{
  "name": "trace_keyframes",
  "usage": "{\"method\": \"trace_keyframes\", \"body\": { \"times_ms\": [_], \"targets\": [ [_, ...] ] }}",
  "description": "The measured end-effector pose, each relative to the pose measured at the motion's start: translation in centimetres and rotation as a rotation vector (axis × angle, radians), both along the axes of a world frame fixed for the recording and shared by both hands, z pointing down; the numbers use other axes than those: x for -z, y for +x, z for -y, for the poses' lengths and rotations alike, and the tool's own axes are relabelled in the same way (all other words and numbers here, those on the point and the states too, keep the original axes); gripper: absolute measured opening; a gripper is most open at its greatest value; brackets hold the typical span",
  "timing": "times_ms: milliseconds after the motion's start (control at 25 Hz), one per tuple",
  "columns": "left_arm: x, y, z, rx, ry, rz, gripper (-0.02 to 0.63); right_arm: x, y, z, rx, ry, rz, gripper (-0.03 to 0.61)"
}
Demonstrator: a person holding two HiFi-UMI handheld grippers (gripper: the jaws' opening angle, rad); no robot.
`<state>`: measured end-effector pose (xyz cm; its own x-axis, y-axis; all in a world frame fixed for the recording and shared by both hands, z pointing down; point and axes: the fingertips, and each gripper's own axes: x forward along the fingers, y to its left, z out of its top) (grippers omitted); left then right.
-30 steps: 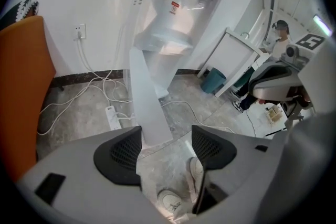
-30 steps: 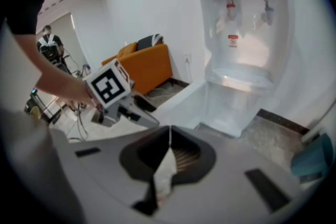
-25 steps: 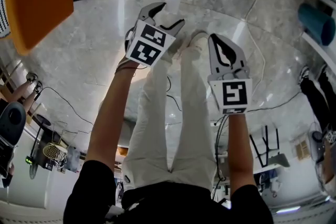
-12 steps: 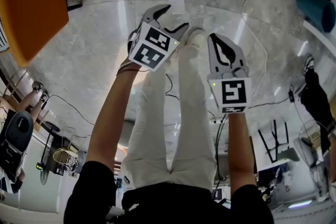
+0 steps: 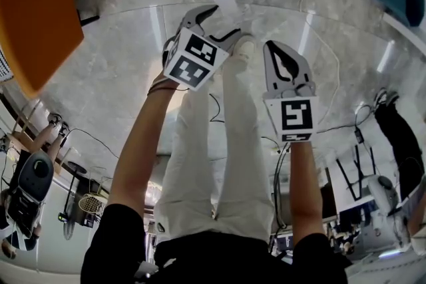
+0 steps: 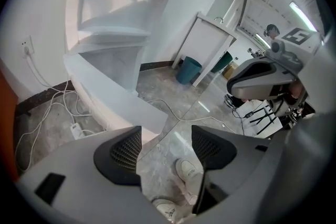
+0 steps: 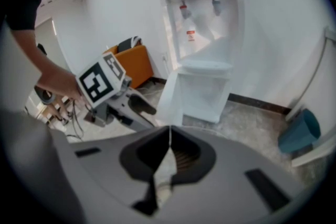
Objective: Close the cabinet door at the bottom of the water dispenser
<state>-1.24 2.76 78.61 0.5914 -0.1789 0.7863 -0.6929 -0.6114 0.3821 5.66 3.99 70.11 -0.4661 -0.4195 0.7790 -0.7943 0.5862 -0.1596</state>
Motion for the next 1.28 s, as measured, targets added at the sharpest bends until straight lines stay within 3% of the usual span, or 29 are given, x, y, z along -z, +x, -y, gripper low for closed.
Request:
{"method": "trace_keyframes", "body": {
  "times_ms": [880, 1280],
  "targets": [
    [-0.2, 5.3, 2.6, -0.130, 0.020, -0.007, 0.296, -1.0, 4.8, 0.9, -0.101, -0.010, -0.010, 0.035],
    [-0.1, 7.7, 4.7, -0.142, 0.040, -0.028, 0.296, -1.6, 6.8, 1.9, -0.147, -0.014, -0.015, 0.035]
  ]
}}
